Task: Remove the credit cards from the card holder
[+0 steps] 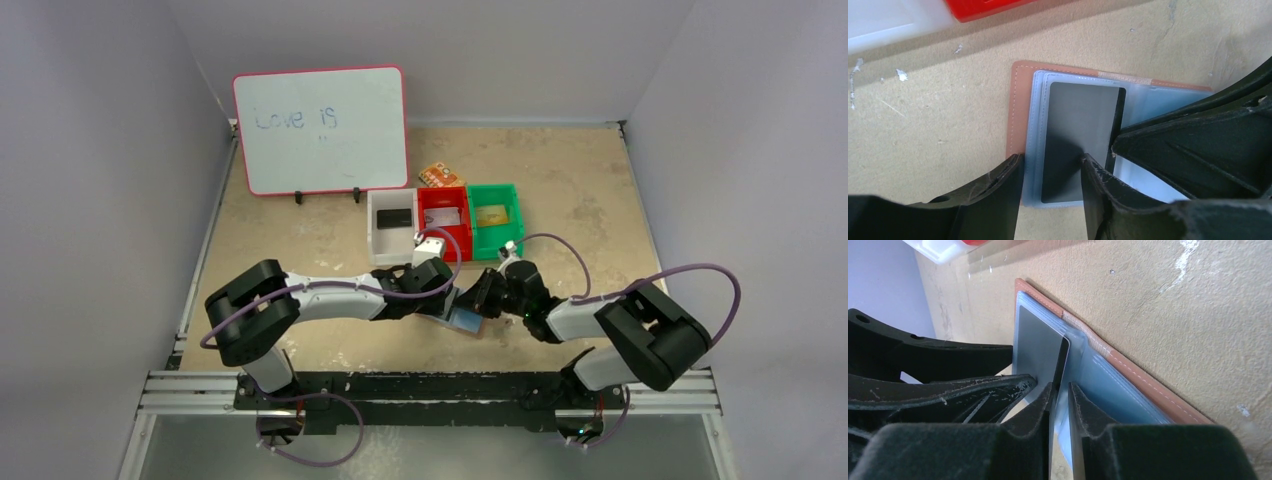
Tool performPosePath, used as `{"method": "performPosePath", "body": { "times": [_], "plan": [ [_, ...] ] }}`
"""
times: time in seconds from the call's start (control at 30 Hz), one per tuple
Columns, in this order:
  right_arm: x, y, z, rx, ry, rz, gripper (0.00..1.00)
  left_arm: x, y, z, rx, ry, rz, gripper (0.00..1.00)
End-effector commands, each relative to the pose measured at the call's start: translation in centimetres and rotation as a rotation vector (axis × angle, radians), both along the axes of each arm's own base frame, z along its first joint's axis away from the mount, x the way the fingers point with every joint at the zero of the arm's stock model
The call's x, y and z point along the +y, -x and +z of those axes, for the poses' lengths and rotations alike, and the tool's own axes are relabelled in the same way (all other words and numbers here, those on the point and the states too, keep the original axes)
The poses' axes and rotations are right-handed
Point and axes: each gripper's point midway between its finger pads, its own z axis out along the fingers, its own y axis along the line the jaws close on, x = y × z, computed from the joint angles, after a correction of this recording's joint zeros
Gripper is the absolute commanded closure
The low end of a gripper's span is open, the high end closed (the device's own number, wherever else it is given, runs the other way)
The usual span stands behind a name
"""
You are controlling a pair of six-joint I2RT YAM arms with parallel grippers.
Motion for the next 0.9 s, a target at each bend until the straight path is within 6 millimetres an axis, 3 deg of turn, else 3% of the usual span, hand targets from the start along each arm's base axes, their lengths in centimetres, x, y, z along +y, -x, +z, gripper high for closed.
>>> {"method": "performPosePath", "body": {
  "times": [0.0,0.27,0.63,0.87],
  "plan": [
    [0.7,-0.3,0.0,0.004,-0.014,0.016,0.82,-1.9,0.1,0.9,0.003,0.069,-0.041,0.60],
    [1.6,-0.4,0.6,-0.005,-0.049,0.054,0.82,-3.1,1.3,1.0,0.023,0.104,-0.070,0.68],
    [1.6,-0.4,1.0,-0.001,-0.075,0.037,0.84,-3.0,1.8,1.0,0.053,0.207,0.057,0.81],
    [0.8,-0.1,-0.2,0.093,-0.092,-0.059,0.83,-2.8,2.3,0.9,0.070,0.264,0.104,0.89]
  ]
}}
